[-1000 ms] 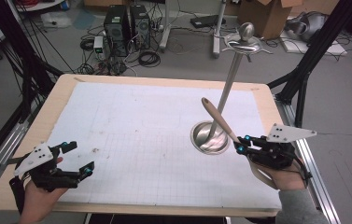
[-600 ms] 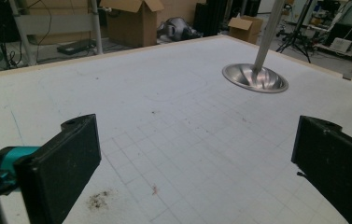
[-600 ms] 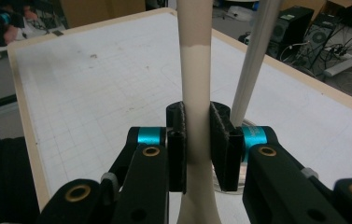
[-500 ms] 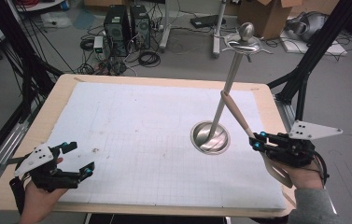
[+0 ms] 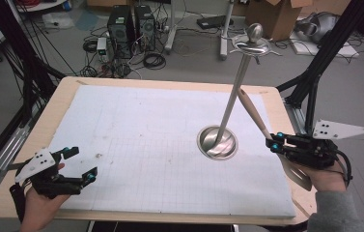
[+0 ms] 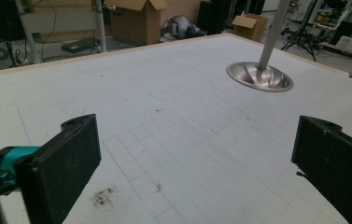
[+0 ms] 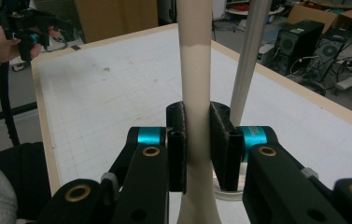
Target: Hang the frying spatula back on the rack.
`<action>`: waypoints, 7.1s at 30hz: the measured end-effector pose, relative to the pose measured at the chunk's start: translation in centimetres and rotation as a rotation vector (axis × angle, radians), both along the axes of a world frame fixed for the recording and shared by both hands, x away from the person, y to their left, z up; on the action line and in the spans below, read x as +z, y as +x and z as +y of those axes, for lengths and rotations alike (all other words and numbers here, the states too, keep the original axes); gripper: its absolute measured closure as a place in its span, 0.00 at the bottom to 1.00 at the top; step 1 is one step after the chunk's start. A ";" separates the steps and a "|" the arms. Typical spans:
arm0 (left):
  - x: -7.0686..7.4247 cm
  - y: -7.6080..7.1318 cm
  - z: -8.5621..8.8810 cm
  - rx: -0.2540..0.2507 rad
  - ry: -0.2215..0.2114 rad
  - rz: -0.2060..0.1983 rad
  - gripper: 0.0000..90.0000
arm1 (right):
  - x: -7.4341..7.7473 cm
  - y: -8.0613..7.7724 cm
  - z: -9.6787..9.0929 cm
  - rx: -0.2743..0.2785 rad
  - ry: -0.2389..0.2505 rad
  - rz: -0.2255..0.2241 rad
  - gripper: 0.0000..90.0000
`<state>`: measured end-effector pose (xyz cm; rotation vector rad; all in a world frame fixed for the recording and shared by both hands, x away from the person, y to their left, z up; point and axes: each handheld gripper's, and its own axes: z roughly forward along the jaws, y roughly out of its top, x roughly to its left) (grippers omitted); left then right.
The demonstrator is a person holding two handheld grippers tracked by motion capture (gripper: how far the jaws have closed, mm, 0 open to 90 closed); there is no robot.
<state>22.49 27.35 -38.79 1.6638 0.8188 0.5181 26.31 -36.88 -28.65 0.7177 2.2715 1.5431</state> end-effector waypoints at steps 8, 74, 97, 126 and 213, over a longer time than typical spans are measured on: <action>0.0 0.0 0.0 0.003 0.002 0.002 0.02 | 0.5 -0.2 -1.2 -0.024 0.016 -0.006 0.87; -0.2 0.1 0.3 0.025 0.013 0.005 0.02 | 5.4 0.9 -5.3 -0.121 0.146 -0.019 0.87; -0.1 0.1 0.4 0.034 0.011 -0.004 0.02 | 4.9 1.7 -5.0 -0.103 0.166 0.019 0.87; -0.1 0.1 0.3 0.032 0.017 0.000 0.02 | 4.3 2.2 -3.6 -0.072 0.192 0.029 0.87; -0.3 0.2 0.4 0.030 0.018 0.006 0.02 | 1.6 6.0 2.6 -0.110 0.217 0.049 0.67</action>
